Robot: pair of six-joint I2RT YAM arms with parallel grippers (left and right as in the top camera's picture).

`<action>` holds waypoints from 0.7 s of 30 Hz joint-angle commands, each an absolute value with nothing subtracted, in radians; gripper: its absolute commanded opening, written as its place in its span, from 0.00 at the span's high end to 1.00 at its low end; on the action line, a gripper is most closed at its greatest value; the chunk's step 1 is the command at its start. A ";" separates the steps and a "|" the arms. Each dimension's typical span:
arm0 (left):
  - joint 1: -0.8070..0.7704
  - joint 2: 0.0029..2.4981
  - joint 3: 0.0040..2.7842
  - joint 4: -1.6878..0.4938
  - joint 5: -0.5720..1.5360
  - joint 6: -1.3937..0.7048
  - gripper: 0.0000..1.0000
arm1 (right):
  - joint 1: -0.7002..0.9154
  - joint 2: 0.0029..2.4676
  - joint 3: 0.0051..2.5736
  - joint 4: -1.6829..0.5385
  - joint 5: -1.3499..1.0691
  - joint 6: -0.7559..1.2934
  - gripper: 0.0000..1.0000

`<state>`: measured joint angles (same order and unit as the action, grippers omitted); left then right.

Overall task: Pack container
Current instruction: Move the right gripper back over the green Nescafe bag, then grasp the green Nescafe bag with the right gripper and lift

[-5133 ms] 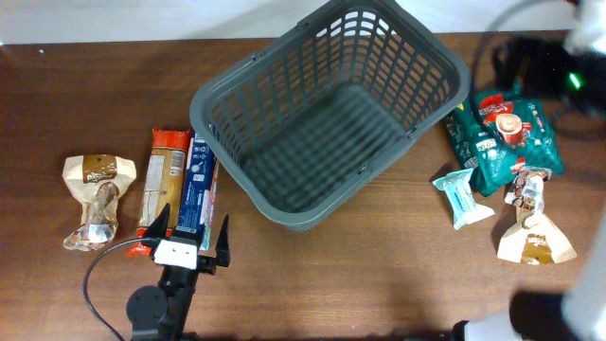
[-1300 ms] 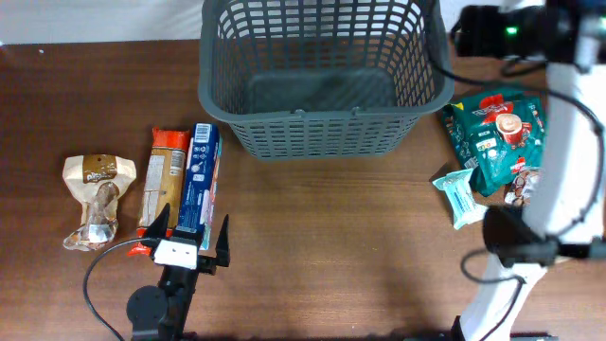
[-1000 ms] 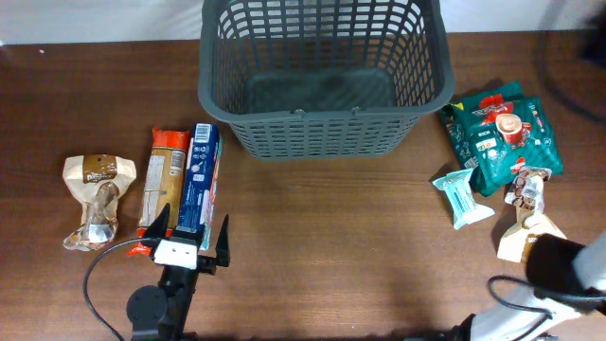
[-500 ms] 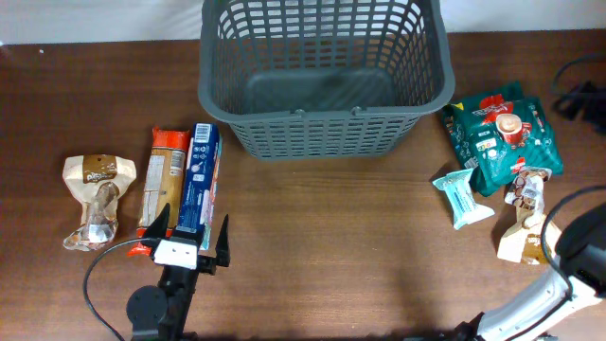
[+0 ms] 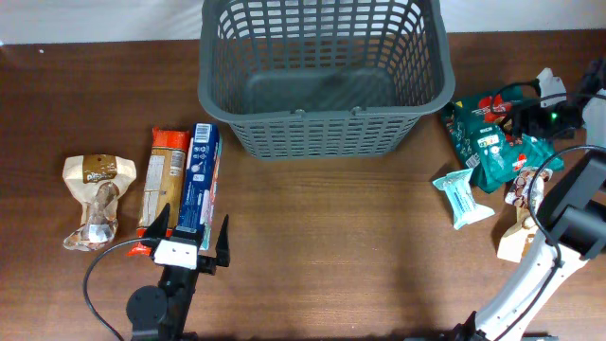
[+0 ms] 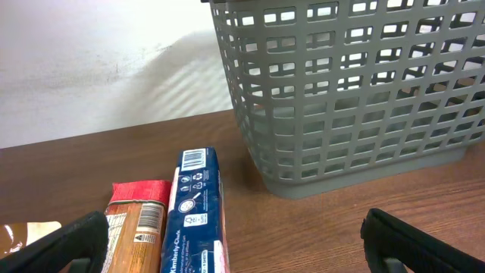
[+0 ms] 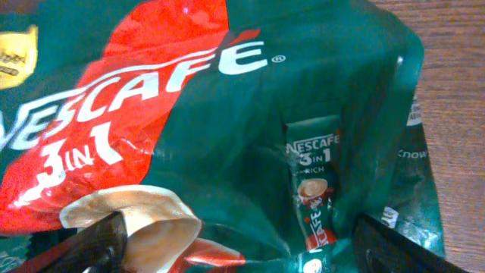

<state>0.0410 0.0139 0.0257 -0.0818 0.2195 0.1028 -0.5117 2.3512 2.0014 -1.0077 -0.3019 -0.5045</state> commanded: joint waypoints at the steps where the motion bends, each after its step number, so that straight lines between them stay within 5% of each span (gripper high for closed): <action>1: 0.037 0.005 0.019 -0.082 0.214 0.091 0.01 | -0.484 2.451 1.987 -1.012 -0.223 -0.499 0.17; 6: 0.037 0.005 0.019 -0.082 0.214 0.091 0.01 | -0.469 2.469 1.986 -1.011 -0.135 -0.403 0.23; 12: 0.037 0.005 0.019 -0.082 0.214 0.091 0.01 | -0.487 2.455 2.012 -1.022 -0.161 -0.358 0.03; 21: 0.037 0.005 0.019 -0.082 0.214 0.091 0.01 | -0.517 2.415 2.209 -1.048 -0.139 -0.392 0.01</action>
<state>0.0410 0.0139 0.0257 -0.0818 0.2195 0.1024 -0.4980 2.4027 2.1429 -1.0534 -0.1894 -0.3920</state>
